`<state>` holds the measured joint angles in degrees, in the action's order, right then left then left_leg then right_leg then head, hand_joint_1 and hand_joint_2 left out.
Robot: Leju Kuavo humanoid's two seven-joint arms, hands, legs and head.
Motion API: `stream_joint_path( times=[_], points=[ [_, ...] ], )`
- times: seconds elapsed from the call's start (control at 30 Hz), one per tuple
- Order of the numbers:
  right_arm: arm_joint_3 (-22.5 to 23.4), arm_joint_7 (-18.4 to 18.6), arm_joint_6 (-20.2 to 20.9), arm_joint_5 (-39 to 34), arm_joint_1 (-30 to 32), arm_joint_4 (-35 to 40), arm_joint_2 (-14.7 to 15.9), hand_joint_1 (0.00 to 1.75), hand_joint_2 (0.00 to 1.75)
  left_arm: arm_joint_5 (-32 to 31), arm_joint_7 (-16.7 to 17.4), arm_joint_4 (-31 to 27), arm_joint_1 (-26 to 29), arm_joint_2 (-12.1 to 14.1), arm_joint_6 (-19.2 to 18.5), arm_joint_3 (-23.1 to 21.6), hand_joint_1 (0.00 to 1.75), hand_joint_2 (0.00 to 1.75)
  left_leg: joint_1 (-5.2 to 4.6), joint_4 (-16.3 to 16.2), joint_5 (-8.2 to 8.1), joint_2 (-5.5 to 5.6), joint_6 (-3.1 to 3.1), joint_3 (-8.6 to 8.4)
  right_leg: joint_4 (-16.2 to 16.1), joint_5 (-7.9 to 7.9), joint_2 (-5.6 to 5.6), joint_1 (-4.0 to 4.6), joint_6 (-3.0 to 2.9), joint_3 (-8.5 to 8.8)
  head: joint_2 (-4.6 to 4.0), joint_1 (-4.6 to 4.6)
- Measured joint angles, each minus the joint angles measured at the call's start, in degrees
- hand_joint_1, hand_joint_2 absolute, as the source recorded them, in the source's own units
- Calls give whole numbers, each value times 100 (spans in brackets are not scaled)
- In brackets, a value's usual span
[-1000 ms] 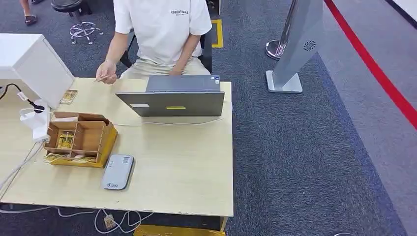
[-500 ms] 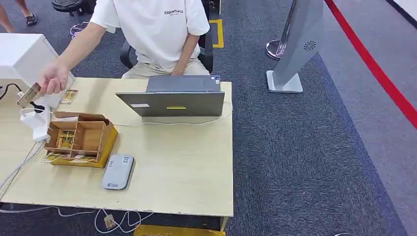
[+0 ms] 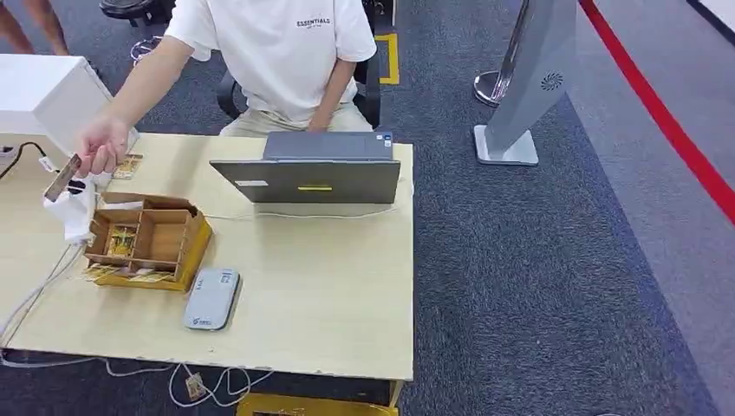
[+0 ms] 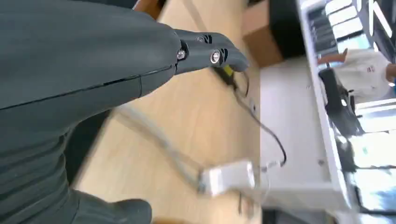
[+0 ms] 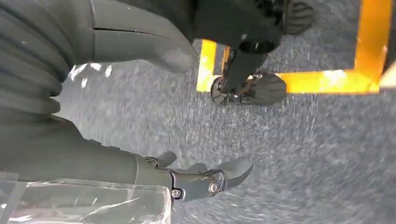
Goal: Pass the card to the sensor for recognition and then transmit it.
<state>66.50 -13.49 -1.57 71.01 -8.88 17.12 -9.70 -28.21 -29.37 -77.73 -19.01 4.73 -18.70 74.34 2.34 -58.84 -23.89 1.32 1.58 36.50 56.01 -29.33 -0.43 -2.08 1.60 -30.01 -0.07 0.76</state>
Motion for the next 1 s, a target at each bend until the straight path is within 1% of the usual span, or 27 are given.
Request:
stream_joint_path(
  times=[0.03, 0.07, 0.1, 0.13, 0.17, 0.2, 0.23, 0.27, 0.33, 0.37, 0.43, 0.53, 0.57, 0.63, 0.73, 0.87, 1.0],
  points=[
    [-91, 73, 2, 27, -111, -27, -22, 0, 175, -559, 175, 18, -517, 168, 388, -377, 0, 175, 16, 6, 20, 1, 15, 17, 2, 32, -6, 20, -22, -11, 2, 5],
    [-180, 156, -4, 33, -201, -51, -53, 0, 175, -1240, 501, -28, -1029, 213, 774, -903, 0, 175, 18, 12, 44, 6, 14, 33, 6, 49, -7, 26, -11, -17, 2, 16],
    [-250, 211, -13, 33, -281, -55, -70, 0, 175, -1946, 916, -195, -1455, 180, 1095, -1544, 0, 175, 9, 20, 61, 16, 17, 38, 11, 60, -13, 28, -3, -19, 0, 16],
    [-293, 235, 2, 40, -325, -68, -96, 0, 175, -2424, 1262, -355, -1723, 108, 1301, -2100, 0, 175, -5, 28, 64, 13, 12, 29, 13, 72, -4, 14, 1, -19, 2, 13],
    [-337, 237, 48, 42, -357, -88, -103, 0, 175, -2731, 1542, -480, -1941, 42, 1413, -2529, 0, 175, -9, 28, 65, -5, 11, 28, 13, 80, 14, 10, 4, -21, 0, 26],
    [-389, 237, 87, 42, -363, -110, -107, 0, 175, -3004, 1802, -587, -2072, -75, 1511, -2942, 0, 175, -10, 28, 66, -30, 9, 34, 13, 94, 45, 10, 13, -22, 0, 9],
    [-427, 232, 105, 40, -359, -131, -107, 0, 175, -3312, 2024, -707, -2149, -113, 1588, -3349, 0, 175, -10, 27, 68, -66, 7, 45, 12, 115, 81, 10, 12, -32, 2, -17],
    [-466, 228, 112, 20, -342, -151, -112, 0, 175, -3716, 2234, -836, -2223, -143, 1671, -3779, 0, 175, -13, 20, 70, -102, 3, 59, 12, 137, 121, 9, 19, -53, 2, -13],
    [-503, 217, 116, -28, -294, -171, -112, 0, 175, -4349, 2353, -1005, -2334, -202, 1763, -4482, 0, 175, -21, 19, 76, -106, -7, 69, 10, 140, 122, 4, 25, -61, 2, -6],
    [-512, 217, 118, -34, -288, -177, -110, 0, 175, -4422, 2364, -1059, -2353, -241, 1798, -4722, 0, 175, -23, 19, 76, -106, -7, 69, 9, 139, 121, 2, 25, -60, 2, -8],
    [-523, 215, 120, -89, -291, -188, -110, 0, 175, -4743, 2370, -1151, -2357, -281, 1839, -5094, 0, 175, -23, 20, 76, -110, -8, 68, 7, 139, 125, 2, 25, -67, 2, -11],
    [-523, 189, 92, -196, -271, -193, -110, 0, 175, -5822, 2477, -1195, -2305, -336, 1992, -5697, 0, 175, -22, 21, 76, -107, -8, 69, 7, 135, 119, 3, 27, -69, 2, -8],
    [-521, 173, 76, -218, -270, -197, -110, 0, 175, -6014, 2547, -1191, -2265, -334, 2042, -5896, 0, 175, -21, 23, 76, -107, -8, 69, 7, 134, 119, 3, 27, -70, 2, -11],
    [-521, 149, 52, -264, -269, -199, -110, 0, 175, -6118, 2655, -1164, -2189, -312, 2174, -6301, 0, 175, -21, 25, 76, -108, -8, 69, 8, 134, 119, 4, 27, -70, 2, -8],
    [-519, 152, 46, -288, -261, -199, -110, 0, 175, -6158, 2659, -1040, -2118, -301, 2272, -6626, 0, 175, -21, 25, 76, -112, -7, 69, 9, 134, 125, 4, 27, -71, 2, -8],
    [-517, 152, 44, -308, -237, -201, -99, 0, 175, -6160, 2661, -900, -2079, -277, 2279, -6820, 0, 175, -21, 25, 76, -111, -8, 71, 8, 134, 124, 4, 28, -72, 2, -11],
    [-514, 152, 39, -323, -221, -210, -85, 0, 175, -6136, 2661, -789, -2068, -279, 2279, -6879, 0, 175, -22, 25, 76, -111, -8, 72, 8, 134, 124, 3, 28, -73, 2, -11]
  ],
)
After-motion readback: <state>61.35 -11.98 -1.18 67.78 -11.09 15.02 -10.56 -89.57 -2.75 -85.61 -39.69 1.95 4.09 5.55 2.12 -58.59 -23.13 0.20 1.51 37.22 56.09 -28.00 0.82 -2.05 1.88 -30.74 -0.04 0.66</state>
